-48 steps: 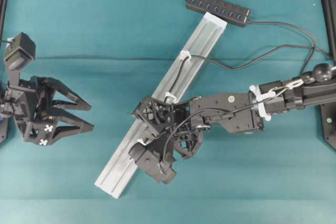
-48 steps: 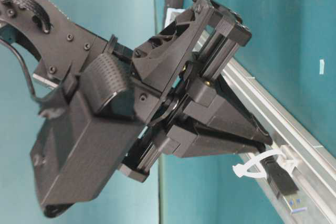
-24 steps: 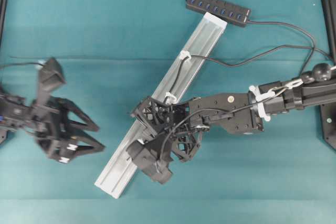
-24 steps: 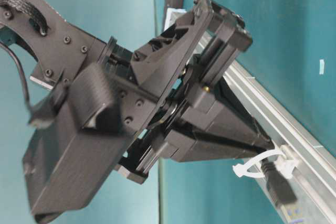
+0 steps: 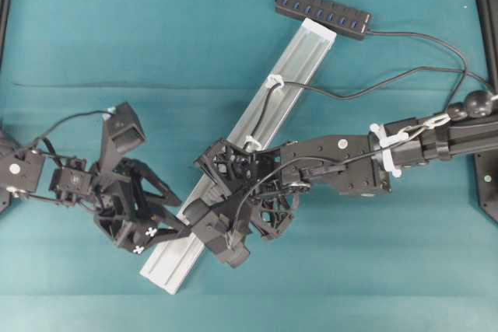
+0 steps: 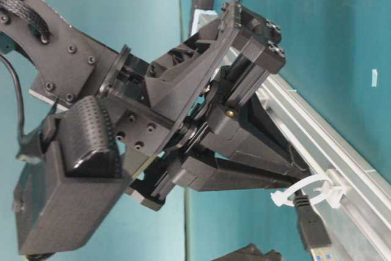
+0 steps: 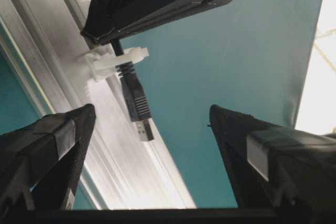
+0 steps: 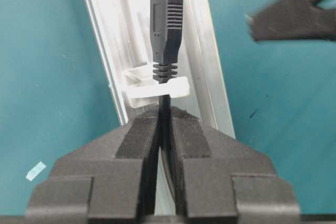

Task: Pass the USB cable through three rings with both arms.

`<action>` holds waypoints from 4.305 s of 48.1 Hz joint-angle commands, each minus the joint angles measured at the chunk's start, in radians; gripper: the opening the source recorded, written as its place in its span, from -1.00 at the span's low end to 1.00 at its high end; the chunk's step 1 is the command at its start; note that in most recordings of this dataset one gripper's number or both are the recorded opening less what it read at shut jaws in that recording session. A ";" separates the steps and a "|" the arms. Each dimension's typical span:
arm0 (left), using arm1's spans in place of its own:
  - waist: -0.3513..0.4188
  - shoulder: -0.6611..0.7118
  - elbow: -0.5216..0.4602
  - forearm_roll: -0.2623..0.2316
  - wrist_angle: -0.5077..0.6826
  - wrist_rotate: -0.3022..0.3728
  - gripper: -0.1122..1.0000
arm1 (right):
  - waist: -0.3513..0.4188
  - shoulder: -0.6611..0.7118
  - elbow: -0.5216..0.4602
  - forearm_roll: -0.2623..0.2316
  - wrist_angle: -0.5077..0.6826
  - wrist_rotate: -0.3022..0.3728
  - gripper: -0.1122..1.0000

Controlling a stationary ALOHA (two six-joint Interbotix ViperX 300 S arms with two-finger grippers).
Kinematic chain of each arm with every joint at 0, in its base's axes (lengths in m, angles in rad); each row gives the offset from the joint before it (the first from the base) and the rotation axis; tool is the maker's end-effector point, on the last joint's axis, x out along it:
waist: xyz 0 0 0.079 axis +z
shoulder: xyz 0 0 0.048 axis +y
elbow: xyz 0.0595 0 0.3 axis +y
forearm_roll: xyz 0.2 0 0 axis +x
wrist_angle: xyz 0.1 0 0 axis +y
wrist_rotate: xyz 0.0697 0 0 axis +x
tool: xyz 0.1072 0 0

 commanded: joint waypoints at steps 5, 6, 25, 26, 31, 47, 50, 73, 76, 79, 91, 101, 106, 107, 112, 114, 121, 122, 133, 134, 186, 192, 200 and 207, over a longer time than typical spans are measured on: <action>-0.002 0.023 -0.020 0.003 -0.011 0.003 0.90 | 0.000 -0.017 -0.009 0.005 -0.006 0.012 -0.65; -0.003 0.028 -0.020 0.003 -0.011 0.003 0.90 | 0.000 -0.017 -0.009 0.003 -0.006 0.012 -0.65; -0.003 0.123 -0.069 0.003 -0.051 0.003 0.89 | 0.000 -0.017 -0.009 0.020 -0.003 0.012 -0.65; -0.003 0.129 -0.071 0.003 -0.055 0.003 0.88 | 0.000 -0.017 -0.009 0.023 -0.005 0.012 -0.65; -0.003 0.146 -0.077 0.003 -0.071 0.003 0.84 | 0.000 -0.017 -0.009 0.031 -0.006 0.012 -0.65; -0.009 0.161 -0.075 0.003 -0.071 0.012 0.65 | 0.000 -0.017 -0.009 0.031 -0.005 0.012 -0.65; -0.018 0.160 -0.074 0.006 -0.071 0.014 0.50 | 0.000 -0.017 -0.009 0.031 -0.006 0.012 -0.65; -0.035 0.164 -0.086 0.006 -0.069 0.052 -0.62 | 0.002 -0.017 -0.009 0.031 -0.003 0.012 -0.65; -0.035 0.164 -0.086 0.006 -0.069 0.052 -0.62 | 0.002 -0.017 -0.009 0.031 -0.002 0.012 -0.65; -0.035 0.164 -0.086 0.006 -0.069 0.052 -0.62 | 0.003 -0.017 -0.009 0.031 -0.002 0.012 -0.65; -0.035 0.164 -0.086 0.006 -0.071 0.052 -0.62 | 0.008 -0.017 -0.008 0.031 -0.003 0.015 -0.65; -0.035 0.164 -0.083 0.006 -0.071 0.051 -0.62 | 0.015 -0.018 -0.005 0.031 0.017 0.011 -0.65; -0.035 0.164 -0.081 0.006 -0.071 0.049 -0.62 | 0.014 -0.017 -0.009 0.031 0.057 0.009 -0.51; -0.035 0.164 -0.081 0.006 -0.069 0.049 -0.62 | 0.014 -0.017 -0.009 0.031 0.066 0.009 -0.44; -0.035 0.164 -0.080 0.006 -0.066 0.044 -0.62 | 0.015 -0.017 -0.008 0.029 0.091 0.017 0.06; -0.038 0.164 -0.078 0.006 -0.066 0.041 -0.62 | 0.014 -0.018 -0.006 0.029 0.094 0.017 0.28; -0.052 0.164 -0.077 0.006 -0.064 0.021 -0.62 | 0.014 -0.020 -0.009 0.026 0.078 0.021 0.85; -0.055 0.166 -0.075 0.006 -0.066 0.017 -0.62 | 0.014 -0.021 -0.009 0.026 0.074 0.021 0.86; -0.074 0.187 -0.060 0.006 -0.063 -0.025 -0.62 | -0.005 -0.032 -0.009 0.025 0.020 0.058 0.77; -0.075 0.192 -0.060 0.006 -0.063 -0.029 -0.62 | -0.006 -0.034 -0.009 0.025 0.017 0.061 0.77; -0.190 -0.038 0.000 0.006 0.061 -0.150 -0.64 | -0.123 -0.221 0.167 0.025 0.021 0.253 0.77; -0.201 -0.098 0.005 0.006 0.132 -0.150 -0.64 | -0.147 -0.261 0.187 0.025 0.020 0.253 0.77; -0.202 -0.144 0.008 0.006 0.167 -0.147 -0.64 | -0.196 -0.330 0.219 0.025 0.020 0.253 0.77; -0.202 -0.152 0.008 0.006 0.169 -0.147 -0.64 | -0.215 -0.373 0.250 0.025 0.015 0.255 0.77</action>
